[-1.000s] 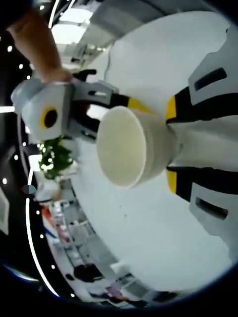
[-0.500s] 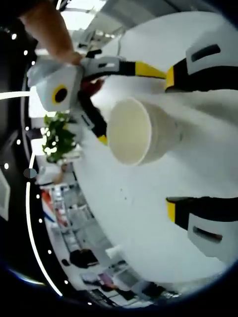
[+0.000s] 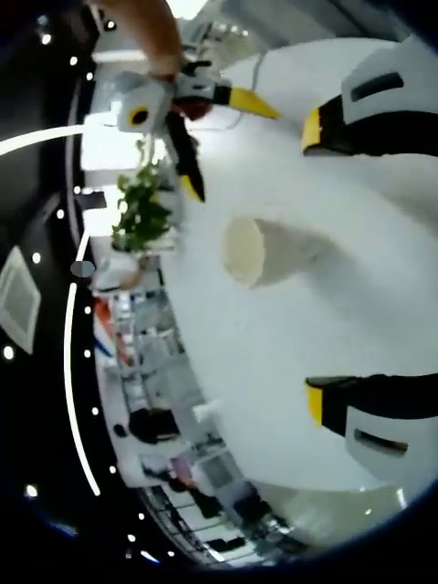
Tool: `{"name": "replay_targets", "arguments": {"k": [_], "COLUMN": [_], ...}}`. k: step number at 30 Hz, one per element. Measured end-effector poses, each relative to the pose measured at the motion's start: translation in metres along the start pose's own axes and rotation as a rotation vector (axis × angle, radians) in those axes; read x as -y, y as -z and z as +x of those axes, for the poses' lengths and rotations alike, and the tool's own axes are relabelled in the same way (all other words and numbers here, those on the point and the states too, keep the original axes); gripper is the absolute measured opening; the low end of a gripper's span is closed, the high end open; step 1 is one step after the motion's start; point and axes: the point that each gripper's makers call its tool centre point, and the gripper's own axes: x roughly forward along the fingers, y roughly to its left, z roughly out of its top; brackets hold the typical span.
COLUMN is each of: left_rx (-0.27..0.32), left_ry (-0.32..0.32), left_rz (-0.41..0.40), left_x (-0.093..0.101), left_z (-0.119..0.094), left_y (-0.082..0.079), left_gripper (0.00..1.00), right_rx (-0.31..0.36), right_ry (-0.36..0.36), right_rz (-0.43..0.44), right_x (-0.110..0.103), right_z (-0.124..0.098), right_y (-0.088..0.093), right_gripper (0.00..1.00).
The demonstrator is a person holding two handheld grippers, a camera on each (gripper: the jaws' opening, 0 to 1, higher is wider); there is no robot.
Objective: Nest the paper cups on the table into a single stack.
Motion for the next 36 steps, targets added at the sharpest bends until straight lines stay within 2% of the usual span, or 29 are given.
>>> {"name": "replay_targets", "arguments": {"k": [3,9,15,18,20,22,25,32,36], "left_rx": [0.004,0.03,0.077,0.079,0.08,0.116,0.096,0.081,0.09], "left_ry": [-0.016,-0.052,-0.078,-0.081,-0.096,-0.097,-0.103,-0.124,-0.137], "left_rz": [-0.022,-0.05,-0.066,-0.079,-0.082,-0.14,-0.097,-0.11,-0.121], "left_x": [0.009,0.02,0.038,0.05,0.054,0.06,0.064,0.061,0.062], "left_z": [-0.02,-0.05,-0.074,-0.083,-0.091,-0.097,-0.106,-0.12,-0.123], "left_y": [0.008,0.011,0.002,0.005,0.008,0.006,0.013,0.027,0.029], "left_gripper": [0.98,0.98,0.98,0.98,0.98,0.98,0.98,0.98,0.98], "right_rx": [0.025,0.082,0.114,0.134,0.172,0.19,0.236,0.206,0.209], "right_ry": [0.032,0.065,0.103,0.121,0.138,0.144,0.166,0.18,0.196], "right_rz": [0.029,0.043,0.039,0.058,0.076,0.084,0.138,0.112,0.138], "right_x": [-0.01,-0.026,-0.031,-0.03,-0.031,-0.034,-0.037,-0.043,-0.04], "right_z": [-0.022,-0.054,-0.082,-0.094,-0.108,-0.116,-0.133,-0.142,-0.144], "right_y": [0.005,0.004,0.007,0.007,0.005,0.008,0.011,0.027,0.033], "right_gripper": [1.0,1.0,1.0,1.0,1.0,1.0,1.0,1.0,1.0]}}
